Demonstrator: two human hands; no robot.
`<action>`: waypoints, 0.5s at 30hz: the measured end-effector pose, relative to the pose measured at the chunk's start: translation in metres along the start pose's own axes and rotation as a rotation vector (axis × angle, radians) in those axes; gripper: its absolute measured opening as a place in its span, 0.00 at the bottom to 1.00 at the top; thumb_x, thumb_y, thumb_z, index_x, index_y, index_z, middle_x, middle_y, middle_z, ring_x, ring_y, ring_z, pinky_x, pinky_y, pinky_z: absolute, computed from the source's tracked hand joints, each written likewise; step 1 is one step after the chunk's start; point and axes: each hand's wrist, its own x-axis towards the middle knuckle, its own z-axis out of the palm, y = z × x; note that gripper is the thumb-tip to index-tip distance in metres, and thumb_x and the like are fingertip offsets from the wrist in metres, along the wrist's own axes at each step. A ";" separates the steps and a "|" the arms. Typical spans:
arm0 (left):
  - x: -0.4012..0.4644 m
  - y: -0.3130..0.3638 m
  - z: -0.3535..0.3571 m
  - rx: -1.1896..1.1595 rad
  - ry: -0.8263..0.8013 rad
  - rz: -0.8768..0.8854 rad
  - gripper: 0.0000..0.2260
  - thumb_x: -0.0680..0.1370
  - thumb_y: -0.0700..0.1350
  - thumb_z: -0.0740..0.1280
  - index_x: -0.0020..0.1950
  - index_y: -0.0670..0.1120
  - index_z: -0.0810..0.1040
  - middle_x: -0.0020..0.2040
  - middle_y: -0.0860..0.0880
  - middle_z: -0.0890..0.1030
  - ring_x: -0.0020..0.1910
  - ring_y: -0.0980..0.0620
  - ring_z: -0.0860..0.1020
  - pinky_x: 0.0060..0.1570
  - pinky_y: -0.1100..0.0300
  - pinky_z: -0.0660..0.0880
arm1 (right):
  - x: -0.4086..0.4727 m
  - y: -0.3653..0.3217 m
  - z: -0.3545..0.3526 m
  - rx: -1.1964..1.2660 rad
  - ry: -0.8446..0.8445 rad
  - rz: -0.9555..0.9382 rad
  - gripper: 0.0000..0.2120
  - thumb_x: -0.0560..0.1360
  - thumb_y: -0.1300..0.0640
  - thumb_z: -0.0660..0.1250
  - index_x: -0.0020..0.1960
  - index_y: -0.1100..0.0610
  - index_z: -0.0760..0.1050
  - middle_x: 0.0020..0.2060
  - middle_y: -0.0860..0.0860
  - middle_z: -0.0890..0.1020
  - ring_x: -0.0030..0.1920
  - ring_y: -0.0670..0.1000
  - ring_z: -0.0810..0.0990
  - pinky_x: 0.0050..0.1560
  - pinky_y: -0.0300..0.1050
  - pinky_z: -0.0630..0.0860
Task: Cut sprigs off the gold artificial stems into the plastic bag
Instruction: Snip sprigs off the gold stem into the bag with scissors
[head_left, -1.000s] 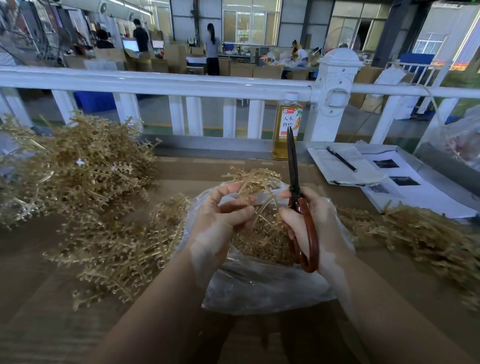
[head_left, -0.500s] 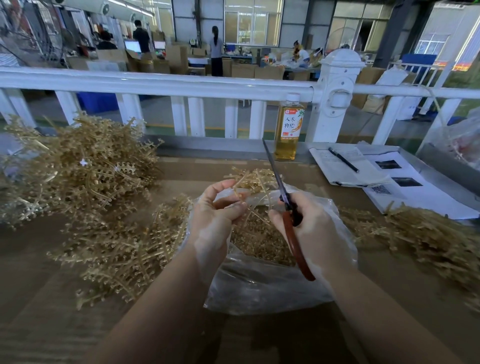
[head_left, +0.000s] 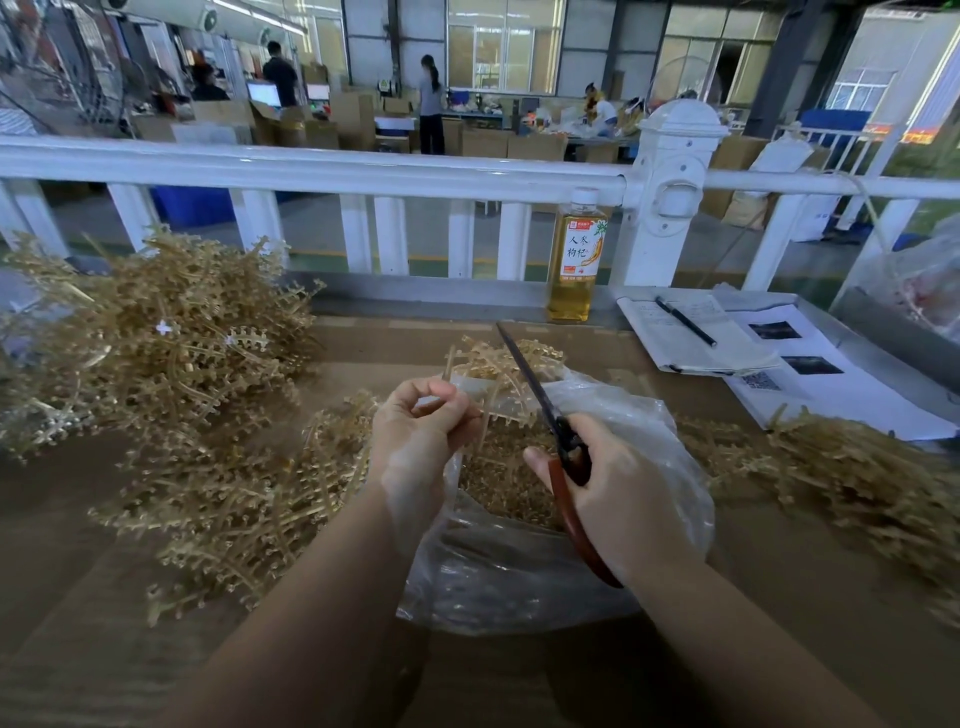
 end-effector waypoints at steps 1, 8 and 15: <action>0.002 0.001 0.003 -0.010 0.005 -0.009 0.10 0.76 0.28 0.64 0.40 0.42 0.73 0.39 0.43 0.76 0.34 0.51 0.78 0.36 0.64 0.80 | -0.001 0.001 0.001 0.031 0.022 0.012 0.12 0.73 0.35 0.60 0.46 0.43 0.70 0.32 0.40 0.74 0.36 0.39 0.74 0.34 0.30 0.64; 0.033 0.009 0.039 -0.162 0.003 -0.157 0.11 0.76 0.26 0.60 0.53 0.36 0.77 0.47 0.43 0.77 0.43 0.52 0.78 0.45 0.65 0.79 | -0.002 0.000 0.000 0.137 0.210 0.032 0.12 0.74 0.36 0.60 0.45 0.44 0.69 0.29 0.42 0.74 0.37 0.39 0.76 0.33 0.27 0.67; 0.044 -0.006 0.064 0.006 -0.144 -0.292 0.29 0.76 0.23 0.53 0.76 0.39 0.57 0.74 0.40 0.61 0.65 0.45 0.71 0.57 0.58 0.71 | 0.001 0.005 -0.003 0.202 0.155 0.085 0.11 0.74 0.36 0.61 0.48 0.43 0.70 0.35 0.38 0.76 0.37 0.40 0.77 0.33 0.31 0.69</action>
